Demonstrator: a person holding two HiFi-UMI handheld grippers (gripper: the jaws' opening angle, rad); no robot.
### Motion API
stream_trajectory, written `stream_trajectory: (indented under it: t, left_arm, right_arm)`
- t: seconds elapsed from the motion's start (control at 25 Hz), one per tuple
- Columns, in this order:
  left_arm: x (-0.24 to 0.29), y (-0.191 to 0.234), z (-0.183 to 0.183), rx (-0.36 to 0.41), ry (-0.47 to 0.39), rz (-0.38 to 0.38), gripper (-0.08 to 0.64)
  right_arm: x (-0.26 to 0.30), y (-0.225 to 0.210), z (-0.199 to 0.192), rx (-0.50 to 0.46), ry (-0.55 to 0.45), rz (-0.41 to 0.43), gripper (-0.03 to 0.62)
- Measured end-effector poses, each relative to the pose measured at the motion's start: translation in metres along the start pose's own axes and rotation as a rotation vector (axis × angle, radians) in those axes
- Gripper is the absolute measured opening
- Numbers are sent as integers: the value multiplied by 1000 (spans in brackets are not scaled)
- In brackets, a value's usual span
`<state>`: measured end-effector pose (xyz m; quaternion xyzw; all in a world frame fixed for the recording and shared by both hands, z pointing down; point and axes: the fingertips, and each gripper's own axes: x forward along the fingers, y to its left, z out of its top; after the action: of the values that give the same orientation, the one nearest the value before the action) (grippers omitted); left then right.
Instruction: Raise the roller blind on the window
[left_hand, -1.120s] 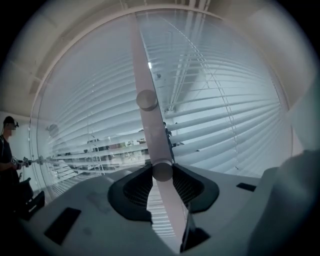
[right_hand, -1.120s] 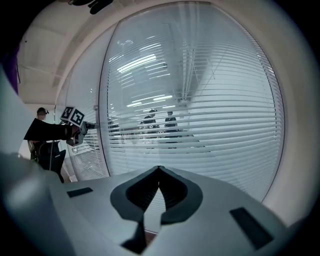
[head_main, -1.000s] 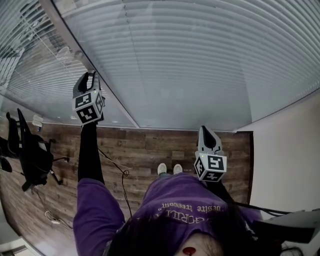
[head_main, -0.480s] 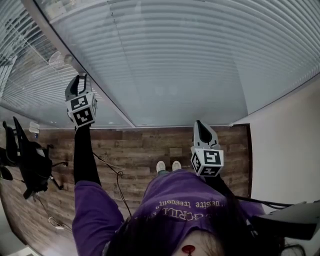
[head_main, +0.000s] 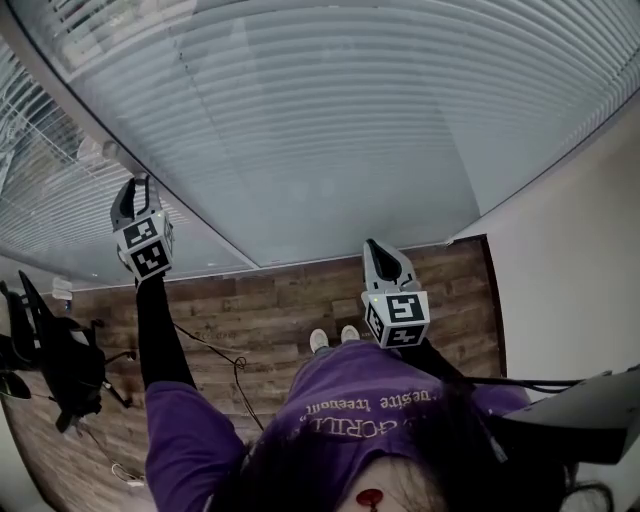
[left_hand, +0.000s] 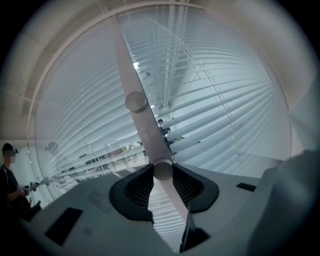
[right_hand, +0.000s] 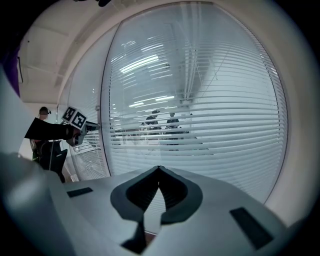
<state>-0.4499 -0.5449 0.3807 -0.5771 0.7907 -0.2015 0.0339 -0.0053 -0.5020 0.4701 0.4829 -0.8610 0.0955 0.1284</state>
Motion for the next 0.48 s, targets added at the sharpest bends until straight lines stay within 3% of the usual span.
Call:
stream_trajectory:
  t: [0.12, 0.48]
  left_arm:
    - [-1, -2, -1, 65, 3, -4, 121]
    - [0, 0, -3, 95, 2, -6, 121]
  right_arm:
    - [3, 1, 4, 7, -2, 11, -3]
    - [8, 3, 5, -9, -1, 13, -3]
